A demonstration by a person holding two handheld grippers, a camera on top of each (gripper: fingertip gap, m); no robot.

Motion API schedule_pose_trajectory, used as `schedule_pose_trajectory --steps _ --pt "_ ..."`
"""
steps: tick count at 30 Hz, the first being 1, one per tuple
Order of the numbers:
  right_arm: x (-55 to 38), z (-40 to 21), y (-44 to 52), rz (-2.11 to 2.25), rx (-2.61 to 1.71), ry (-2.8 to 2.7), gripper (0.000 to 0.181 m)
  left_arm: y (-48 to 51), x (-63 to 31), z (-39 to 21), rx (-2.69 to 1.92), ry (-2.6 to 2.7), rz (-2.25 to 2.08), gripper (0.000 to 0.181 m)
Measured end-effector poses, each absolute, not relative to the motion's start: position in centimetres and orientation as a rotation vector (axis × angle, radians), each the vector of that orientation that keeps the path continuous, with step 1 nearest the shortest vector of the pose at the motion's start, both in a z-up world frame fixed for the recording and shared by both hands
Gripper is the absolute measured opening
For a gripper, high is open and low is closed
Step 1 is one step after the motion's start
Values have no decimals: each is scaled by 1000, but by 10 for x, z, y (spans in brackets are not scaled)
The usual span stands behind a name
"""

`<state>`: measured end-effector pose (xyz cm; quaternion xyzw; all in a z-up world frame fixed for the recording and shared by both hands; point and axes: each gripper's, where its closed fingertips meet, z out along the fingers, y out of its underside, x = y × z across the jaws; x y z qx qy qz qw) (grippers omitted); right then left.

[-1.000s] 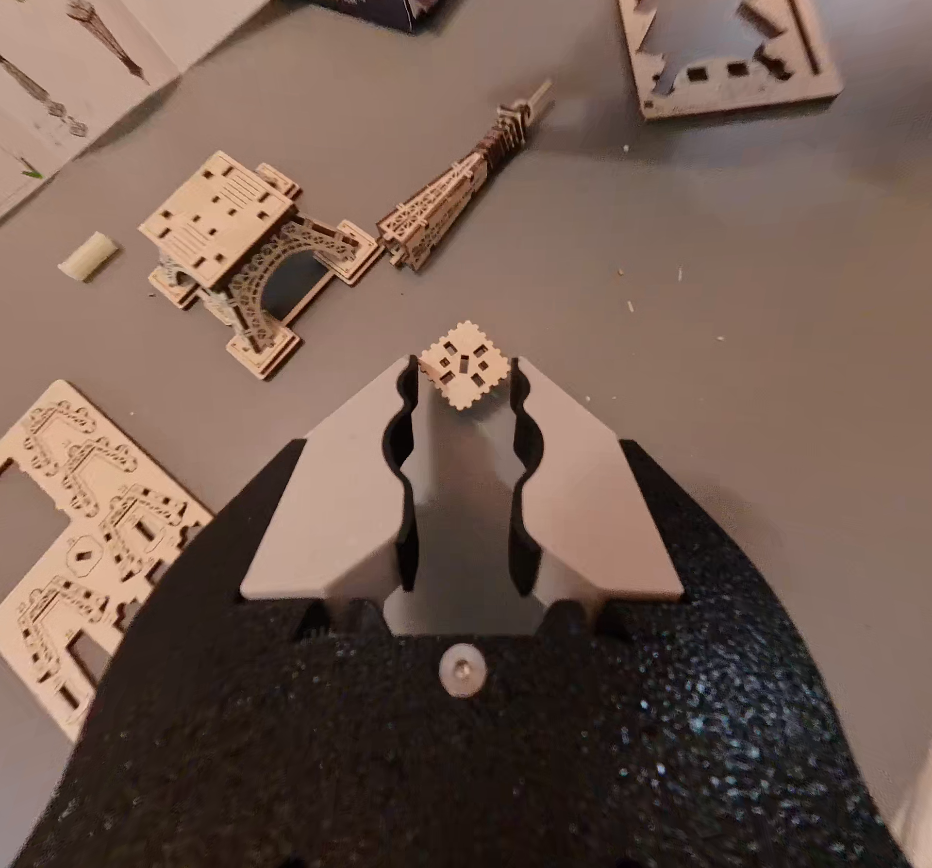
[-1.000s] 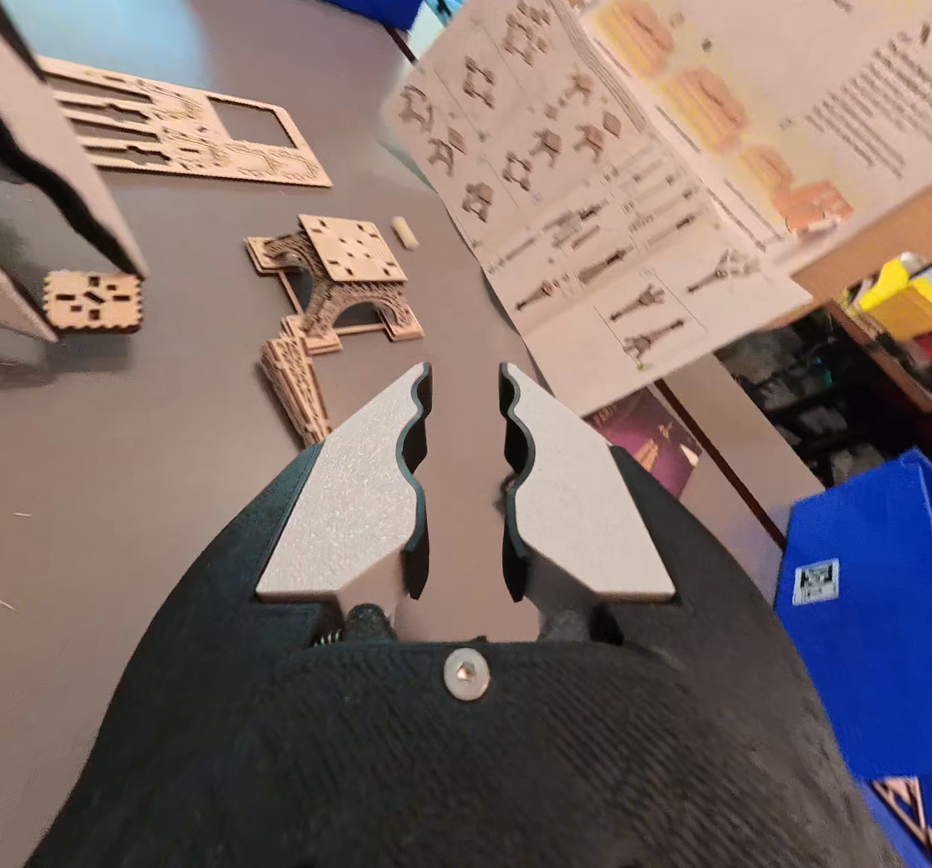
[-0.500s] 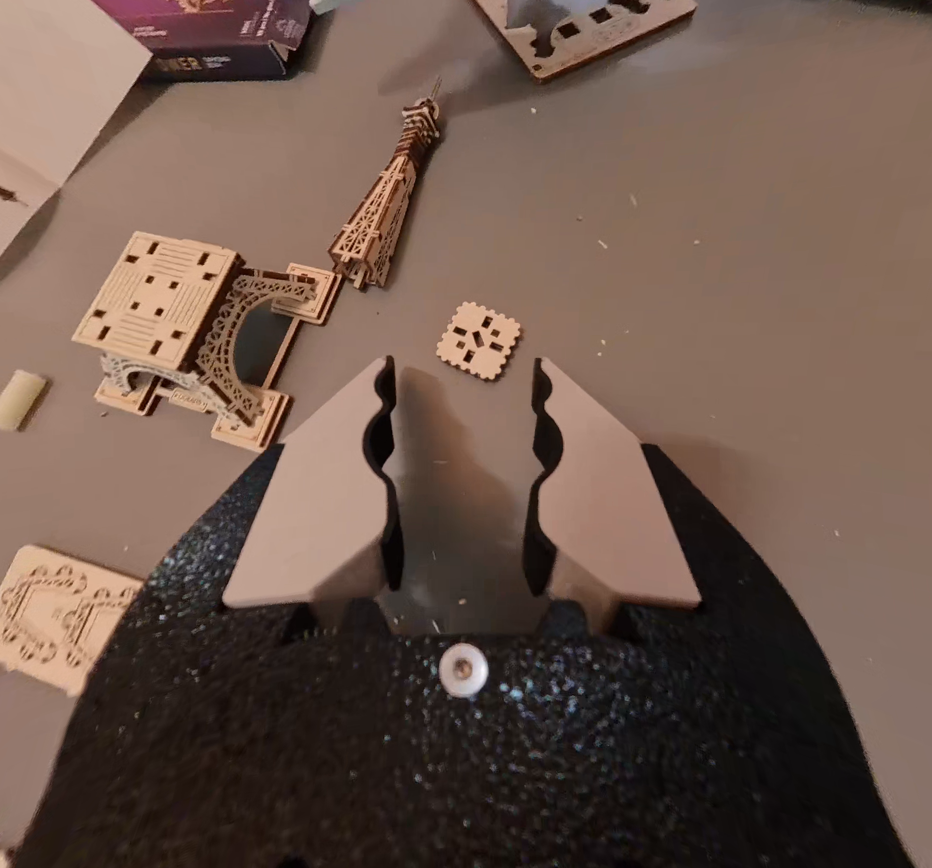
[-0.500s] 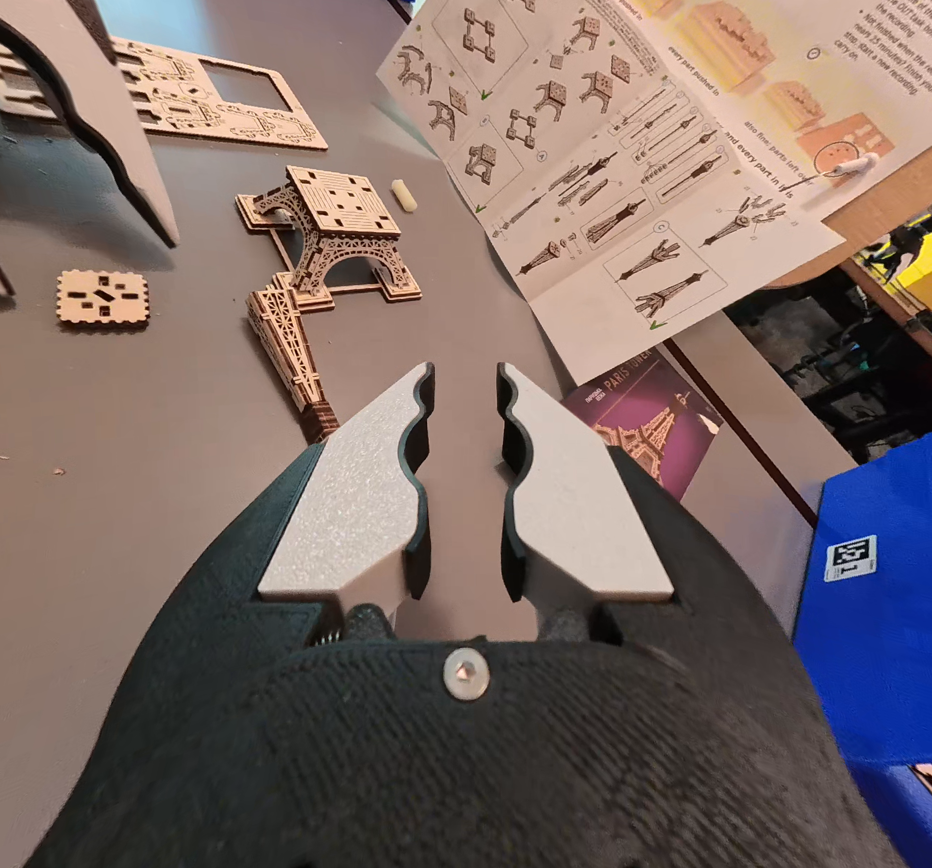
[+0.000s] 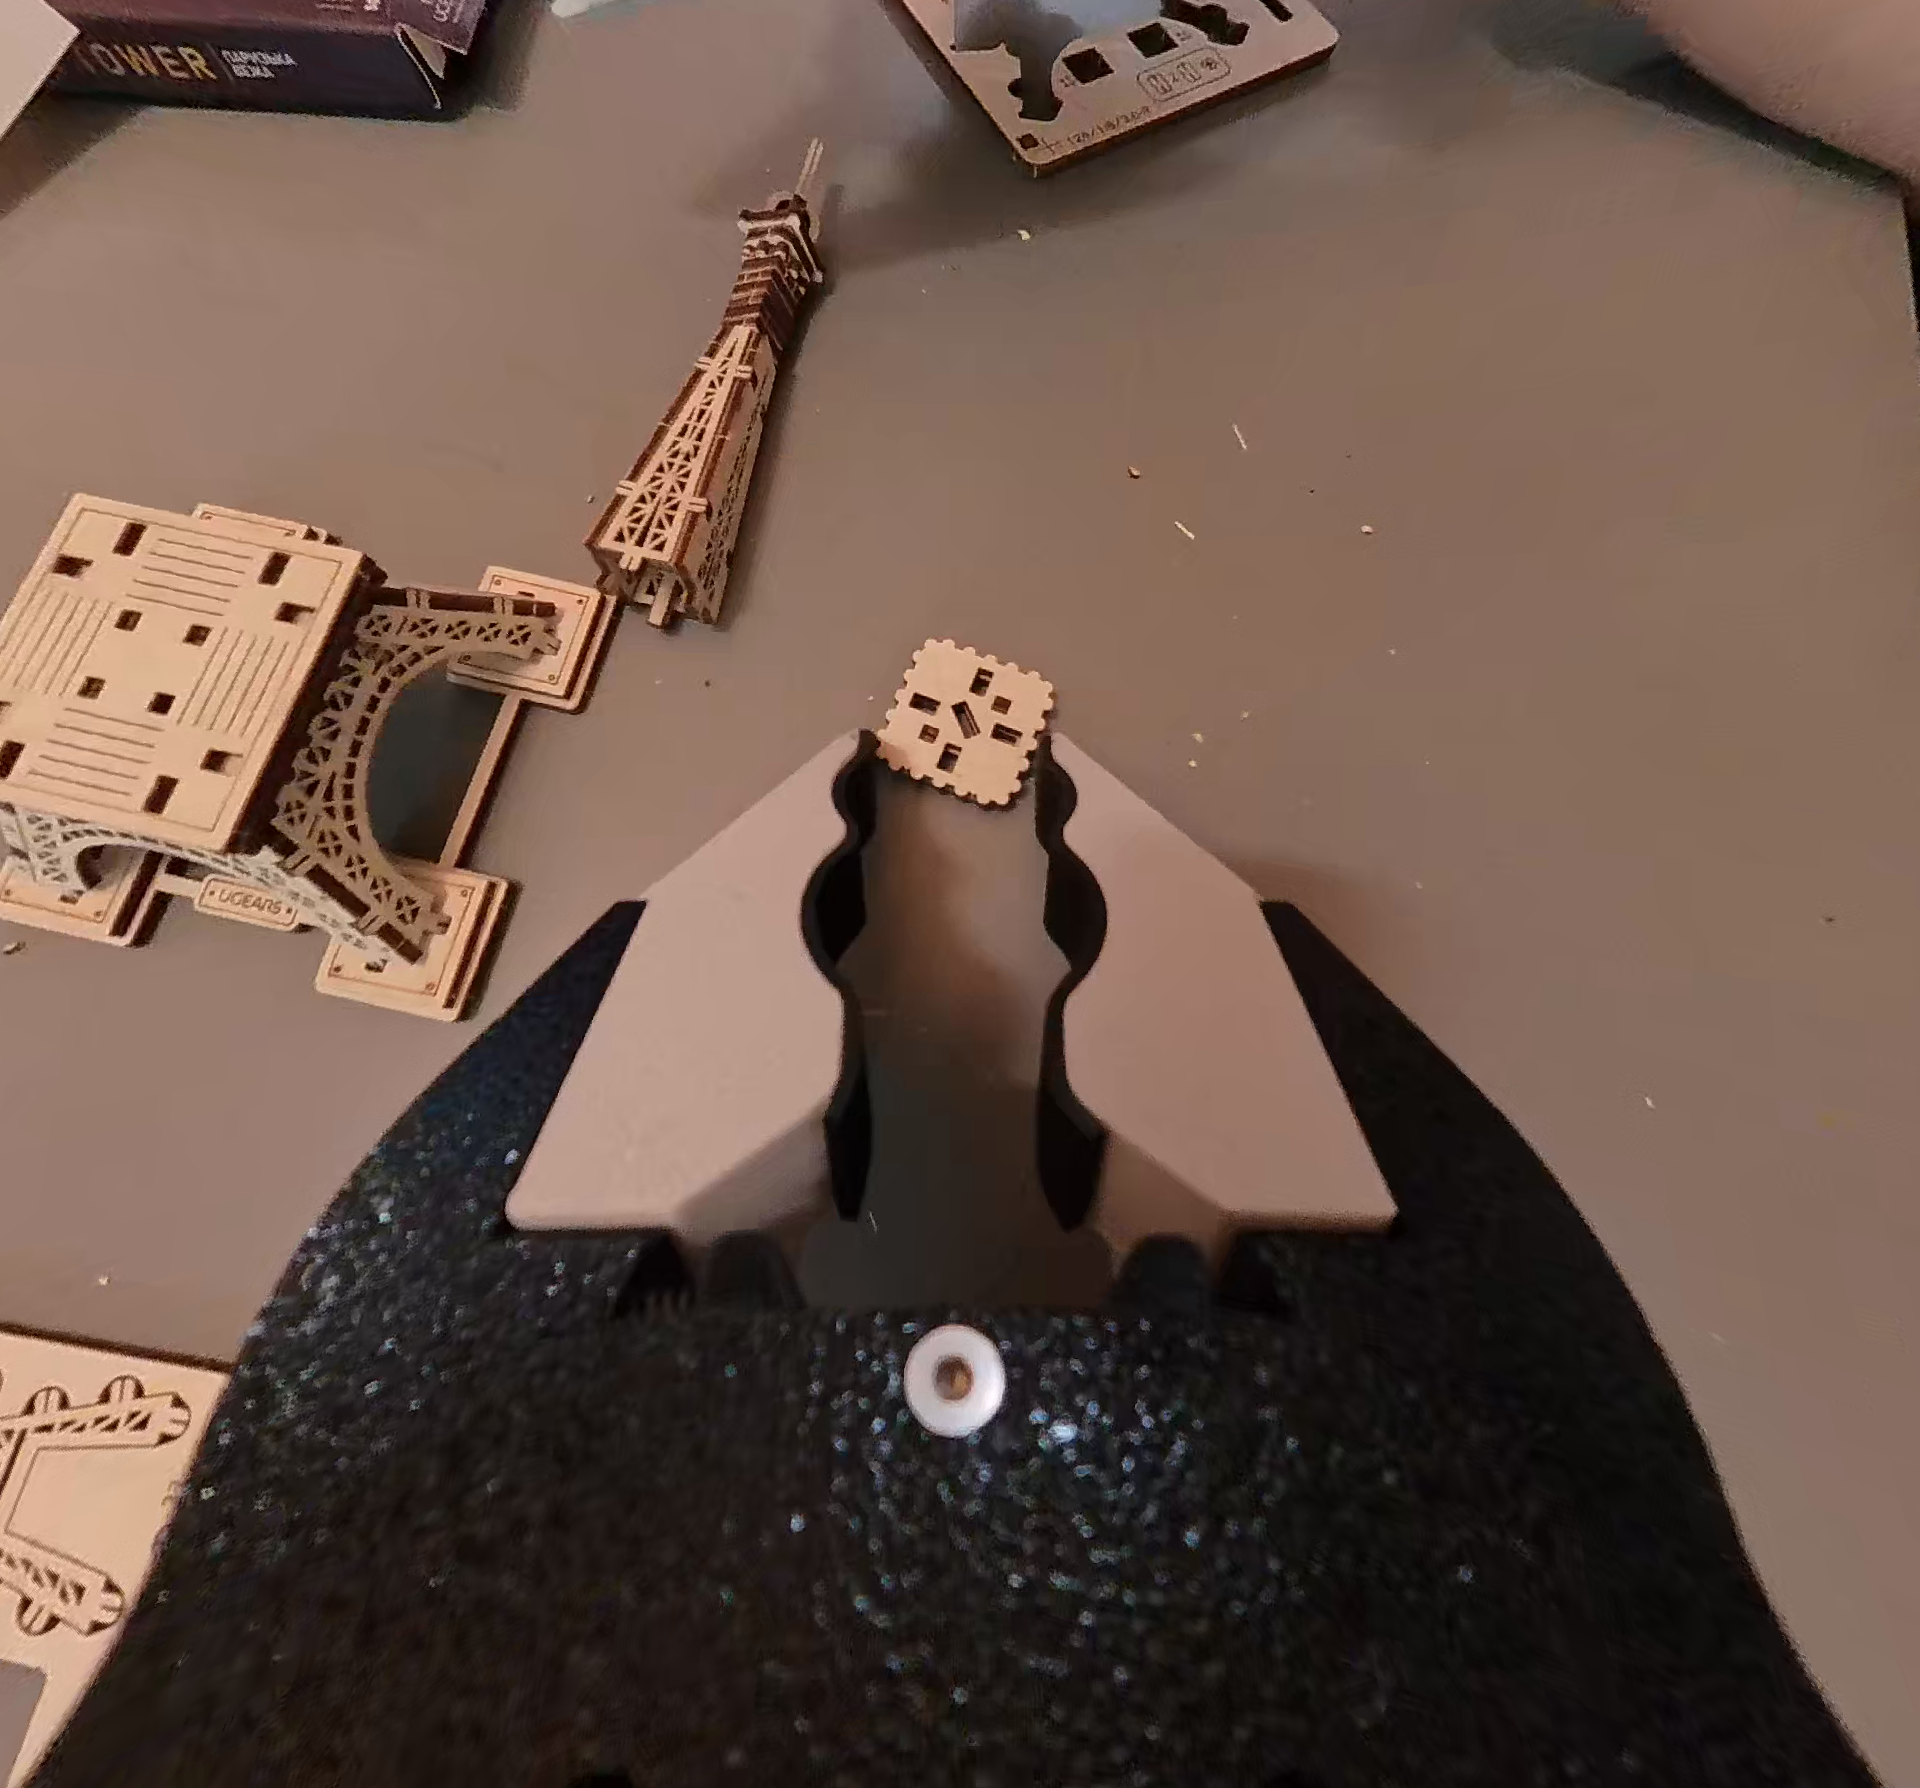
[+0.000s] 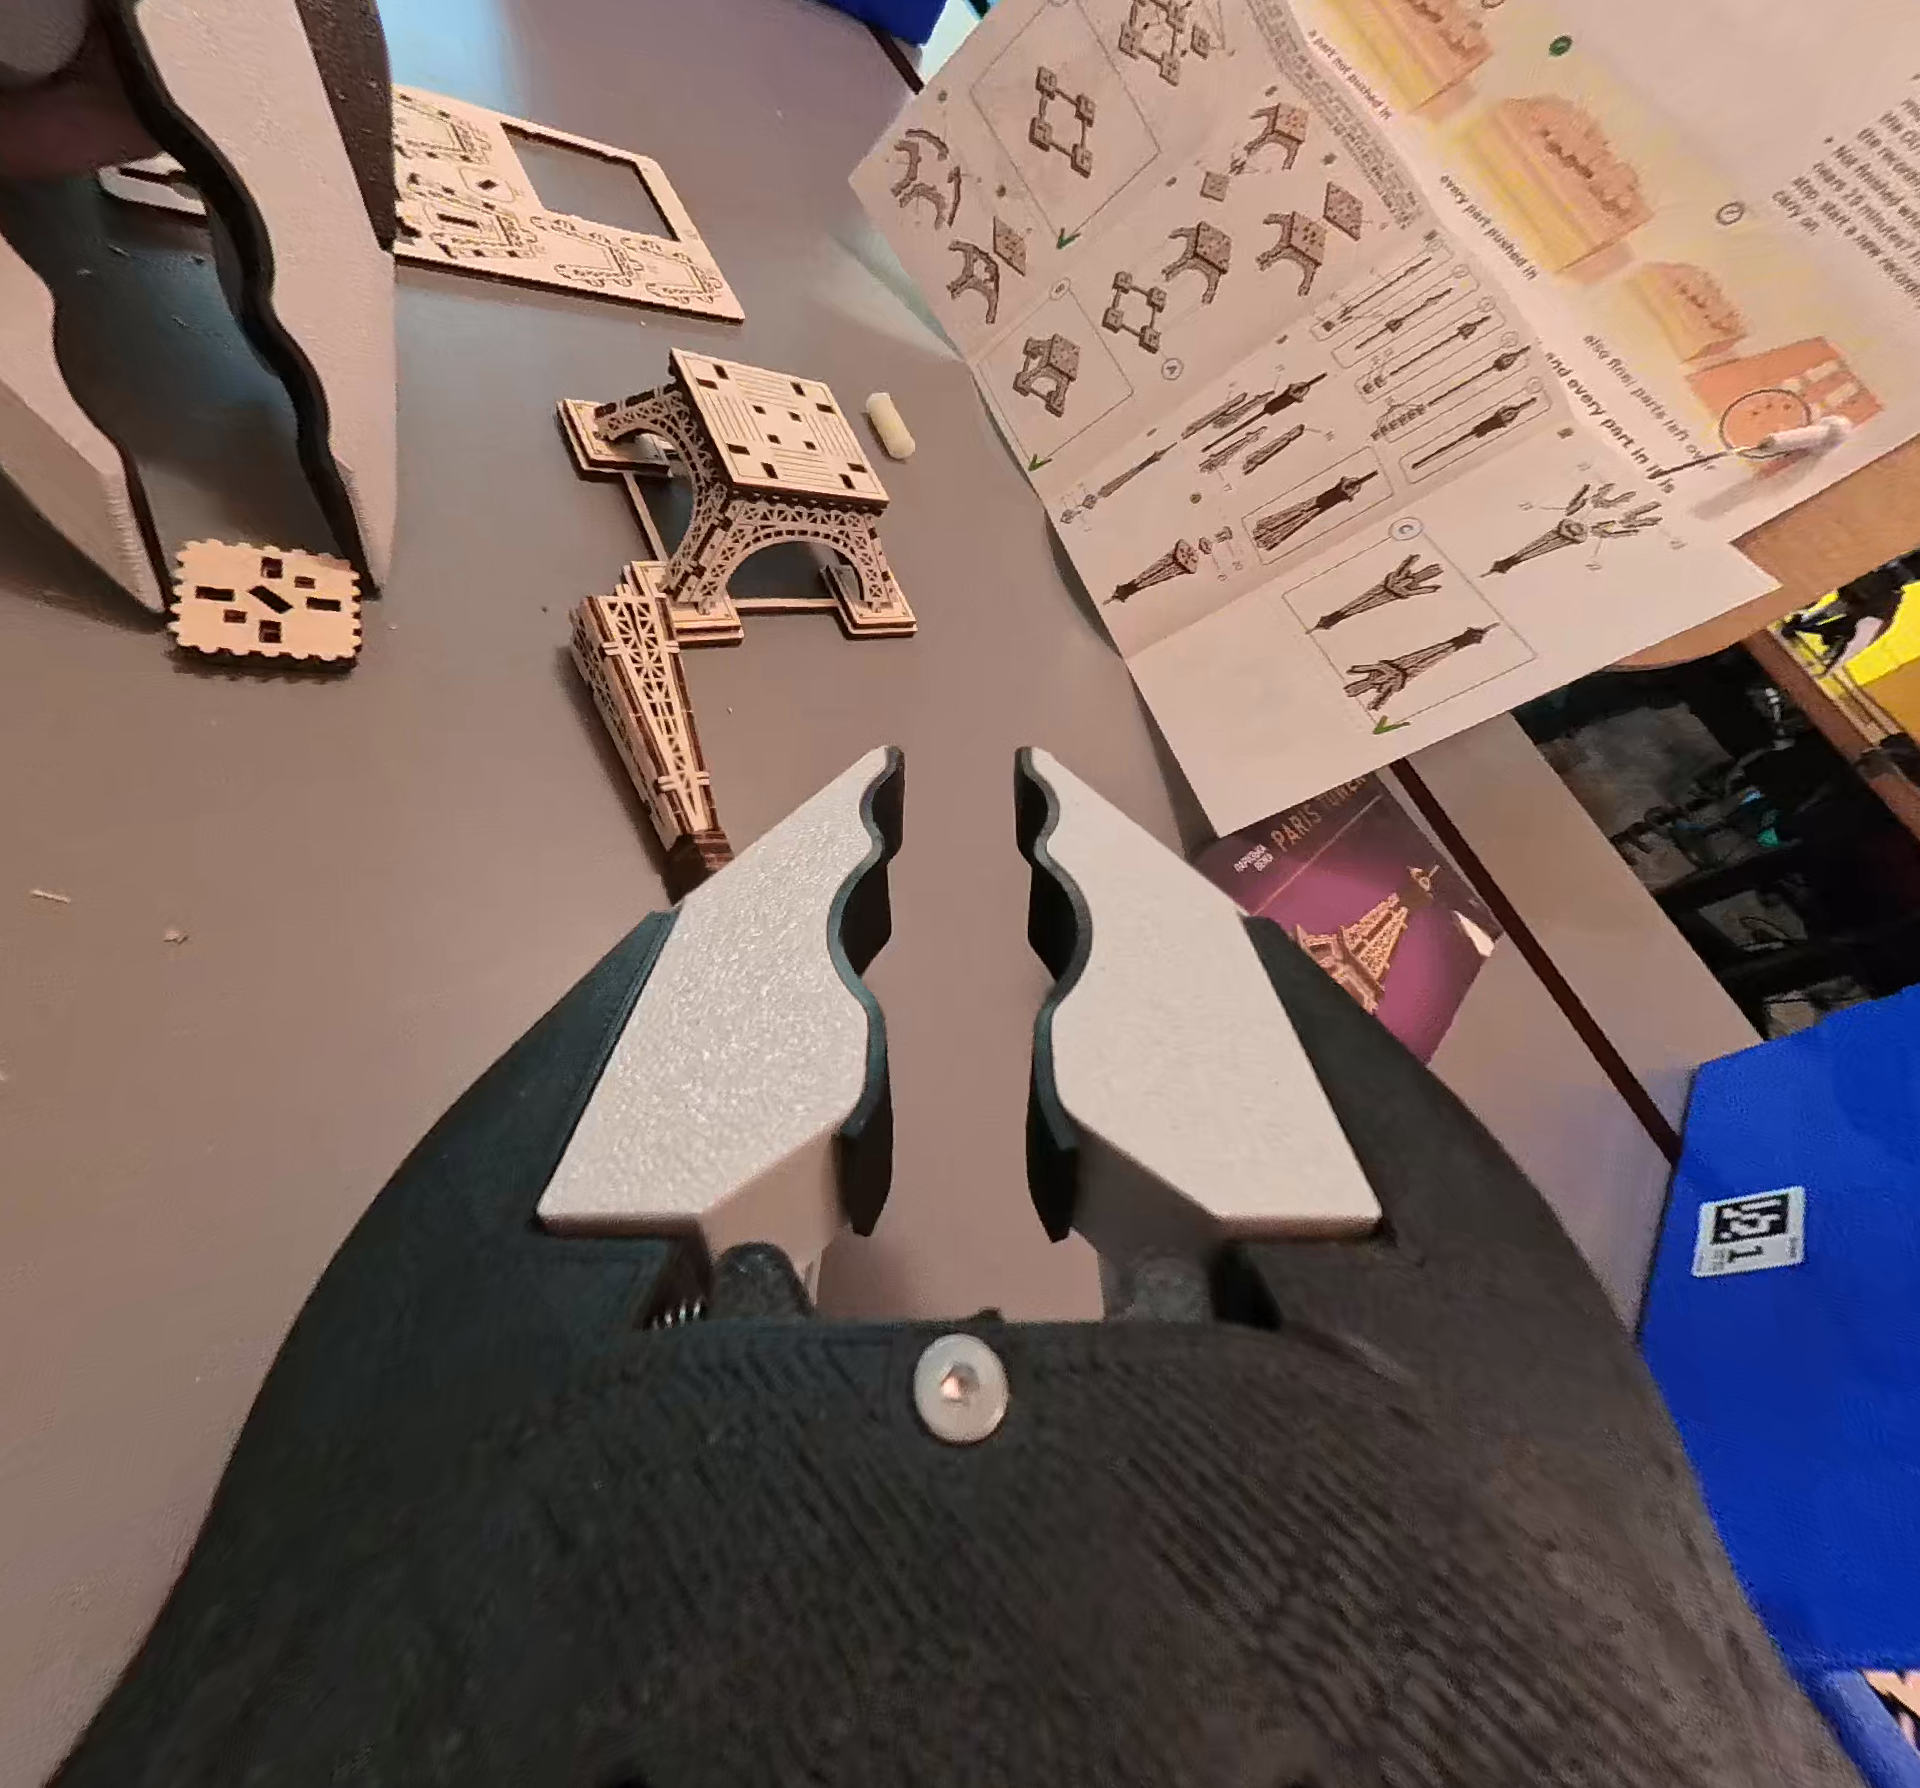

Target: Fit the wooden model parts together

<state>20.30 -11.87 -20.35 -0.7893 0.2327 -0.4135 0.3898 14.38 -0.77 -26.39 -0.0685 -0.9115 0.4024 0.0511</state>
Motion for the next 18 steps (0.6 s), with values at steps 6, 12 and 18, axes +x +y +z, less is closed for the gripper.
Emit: schedule_pose_trajectory --steps 6,12,18 --pt "208 -209 -130 -1158 -2038 641 17 -8 144 -264 -191 -2760 1221 28" --pt "209 -208 -139 -1216 -2044 641 12 -6 144 -263 -195 -2748 1222 28" --pt "211 -208 -144 -1258 -2043 647 12 -6 146 -264 -217 -2780 1232 28"
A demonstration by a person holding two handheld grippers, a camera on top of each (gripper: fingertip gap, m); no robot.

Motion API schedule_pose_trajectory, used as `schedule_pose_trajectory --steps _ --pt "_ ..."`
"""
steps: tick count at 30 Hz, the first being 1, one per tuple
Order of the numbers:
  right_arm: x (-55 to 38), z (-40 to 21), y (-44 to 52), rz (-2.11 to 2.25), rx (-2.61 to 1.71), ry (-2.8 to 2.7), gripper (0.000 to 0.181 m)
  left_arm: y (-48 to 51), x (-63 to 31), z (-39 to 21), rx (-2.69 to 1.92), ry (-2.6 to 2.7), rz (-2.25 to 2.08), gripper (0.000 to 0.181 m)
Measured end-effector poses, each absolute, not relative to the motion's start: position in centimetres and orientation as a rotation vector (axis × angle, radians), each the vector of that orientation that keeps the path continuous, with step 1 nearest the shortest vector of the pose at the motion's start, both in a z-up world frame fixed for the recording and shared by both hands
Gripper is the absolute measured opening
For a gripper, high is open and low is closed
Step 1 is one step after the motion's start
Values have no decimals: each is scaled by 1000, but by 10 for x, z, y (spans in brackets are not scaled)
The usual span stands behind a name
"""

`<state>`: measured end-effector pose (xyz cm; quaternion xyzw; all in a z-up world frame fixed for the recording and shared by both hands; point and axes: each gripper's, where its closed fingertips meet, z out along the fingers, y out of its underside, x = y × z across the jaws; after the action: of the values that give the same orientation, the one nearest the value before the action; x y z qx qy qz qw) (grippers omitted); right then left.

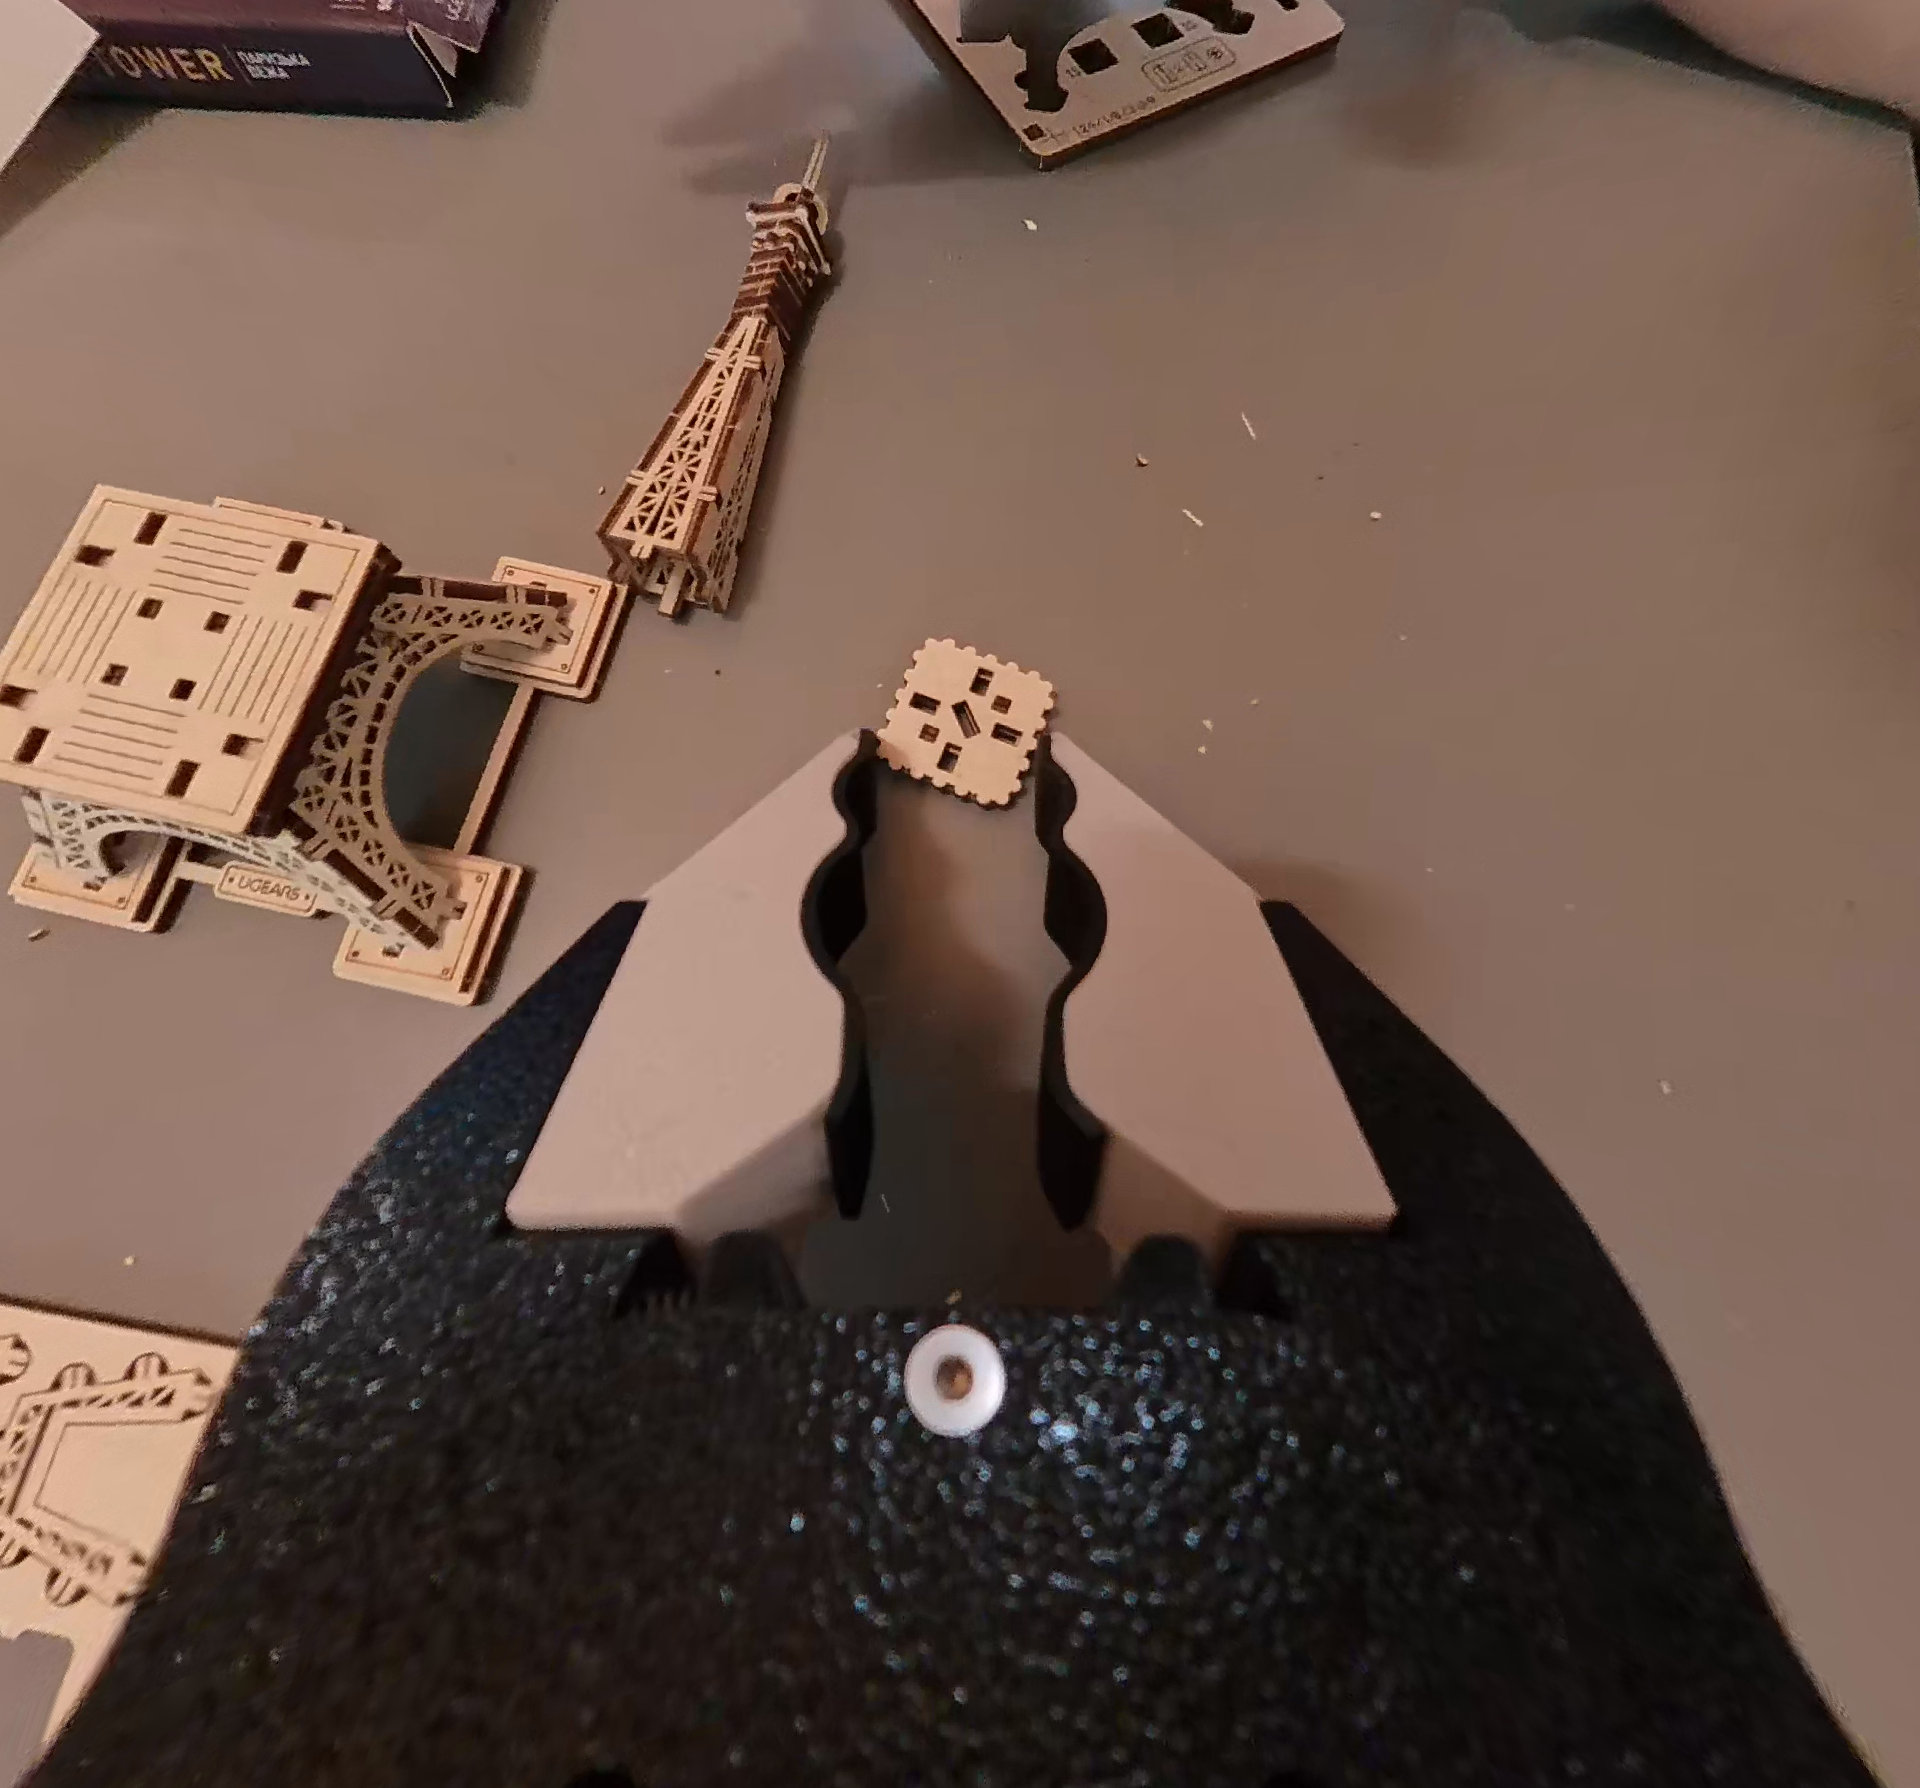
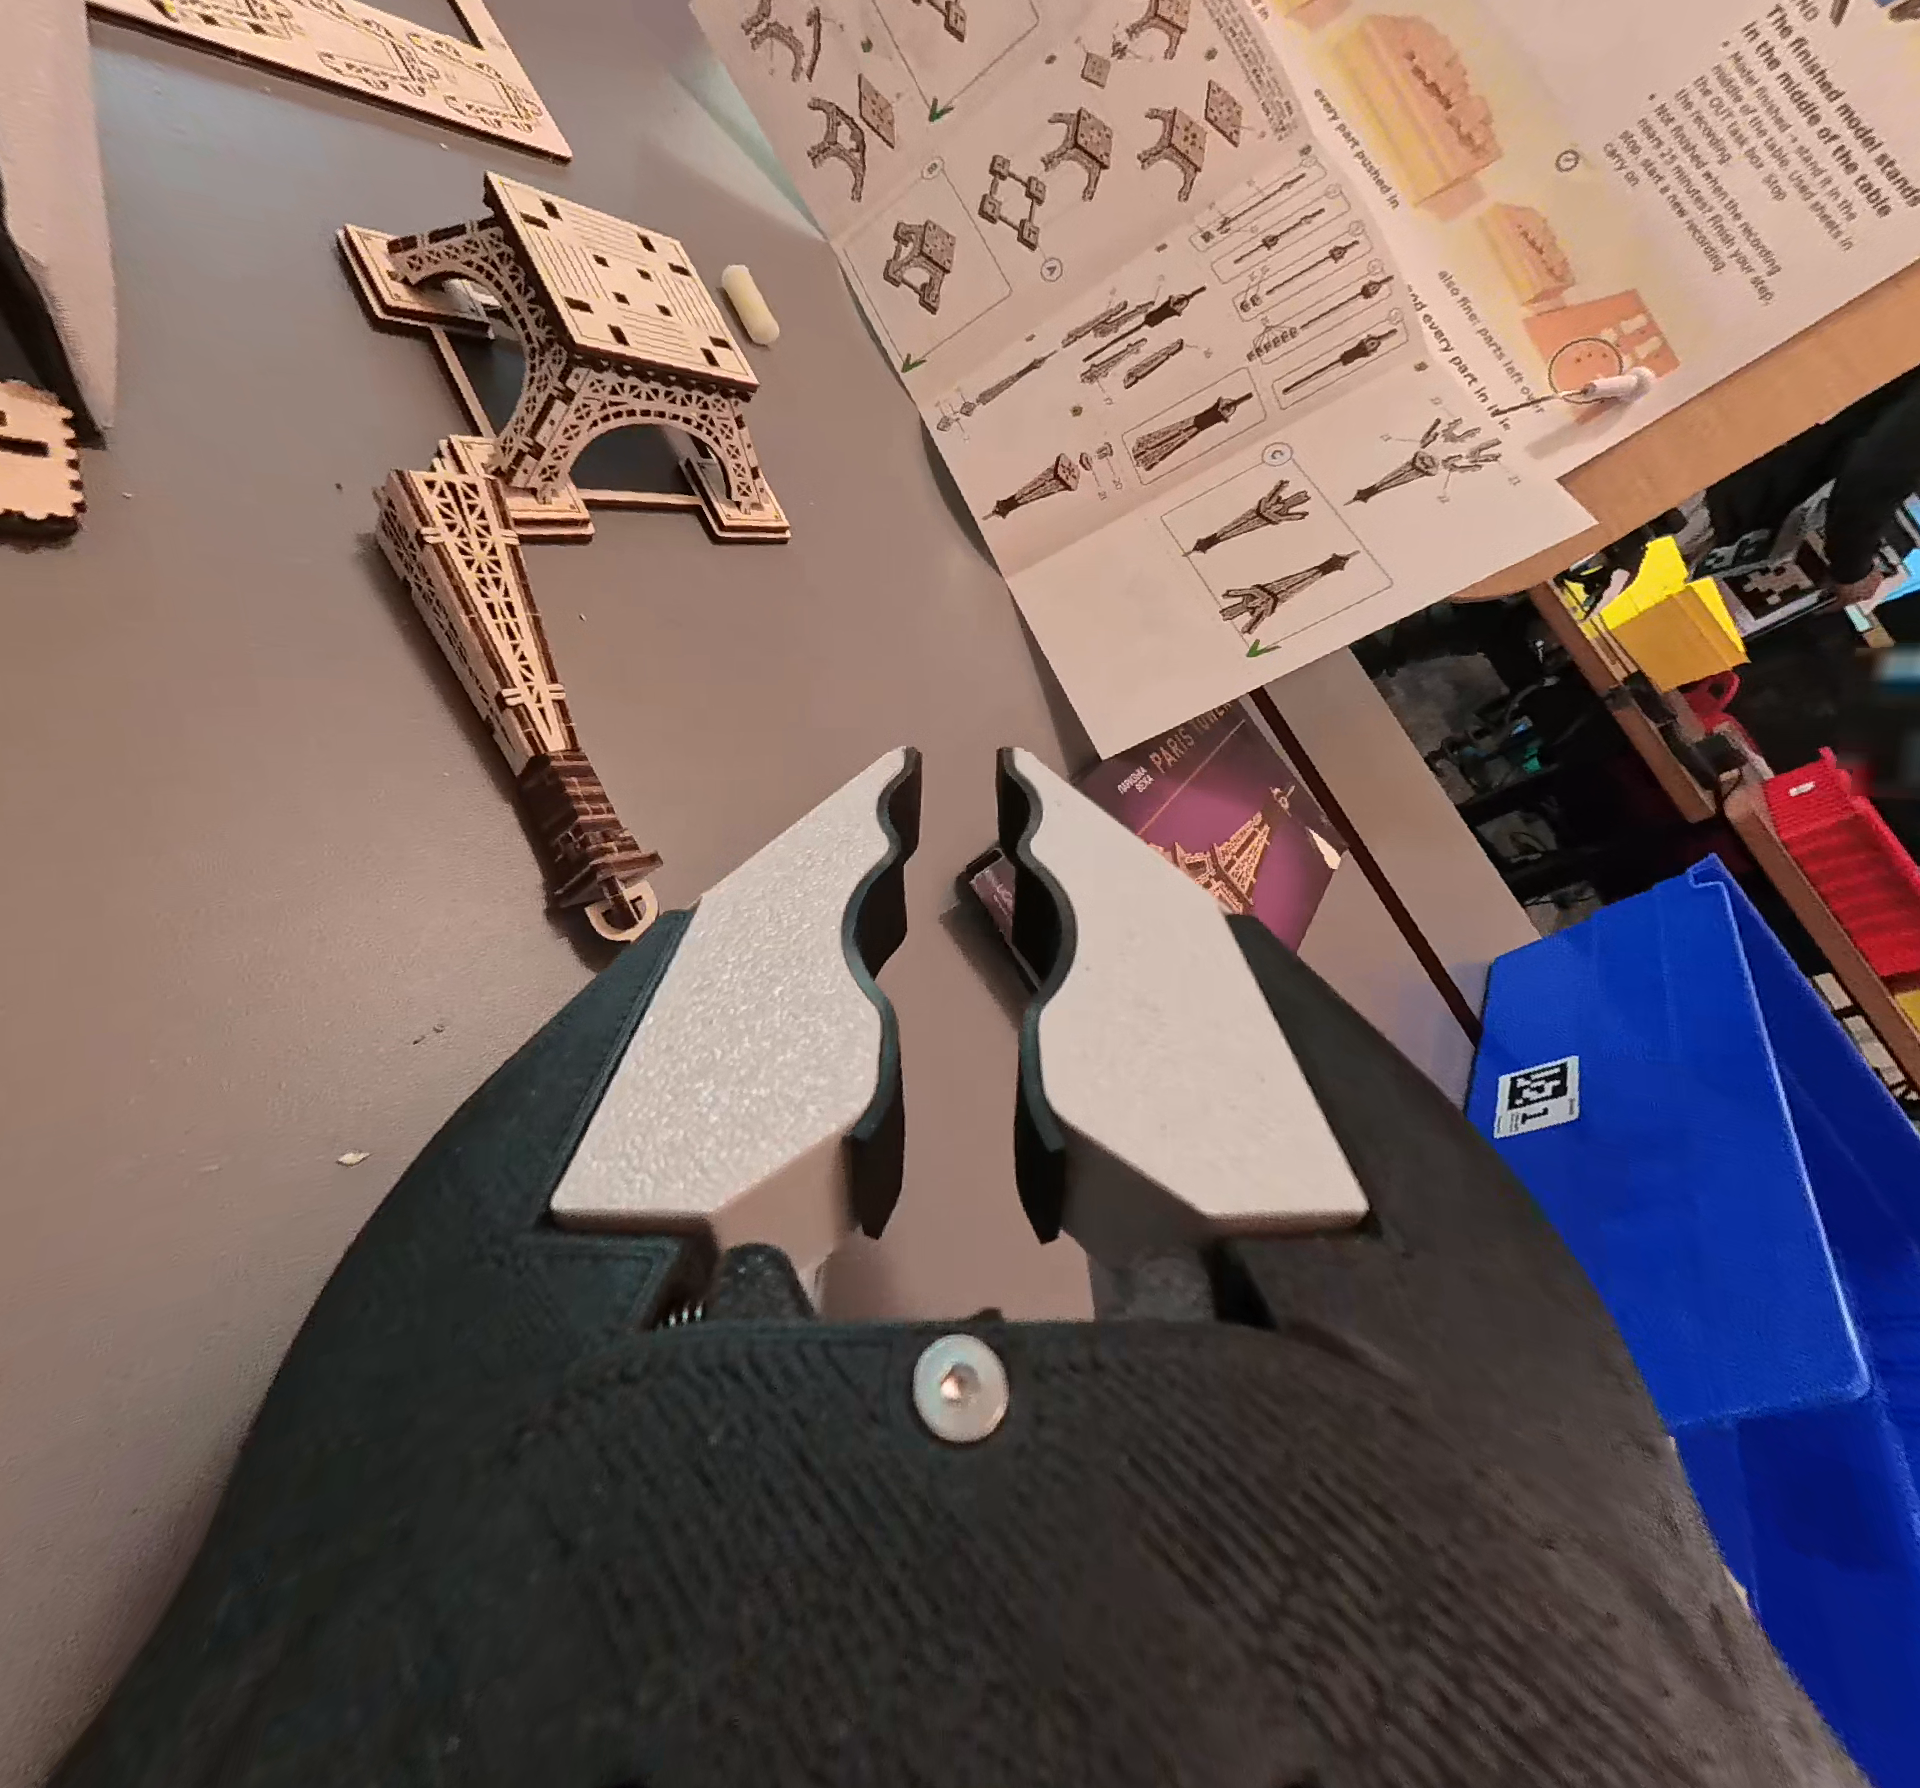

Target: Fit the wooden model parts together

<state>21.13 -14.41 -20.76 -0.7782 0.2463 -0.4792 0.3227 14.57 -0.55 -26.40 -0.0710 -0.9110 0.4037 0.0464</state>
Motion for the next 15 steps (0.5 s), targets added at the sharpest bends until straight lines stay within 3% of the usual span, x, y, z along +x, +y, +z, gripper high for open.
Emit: schedule_pose_trajectory --steps 15 --pt "215 -200 -154 -1342 -2001 690 17 -3 149 -264 -221 -2792 1237 28"
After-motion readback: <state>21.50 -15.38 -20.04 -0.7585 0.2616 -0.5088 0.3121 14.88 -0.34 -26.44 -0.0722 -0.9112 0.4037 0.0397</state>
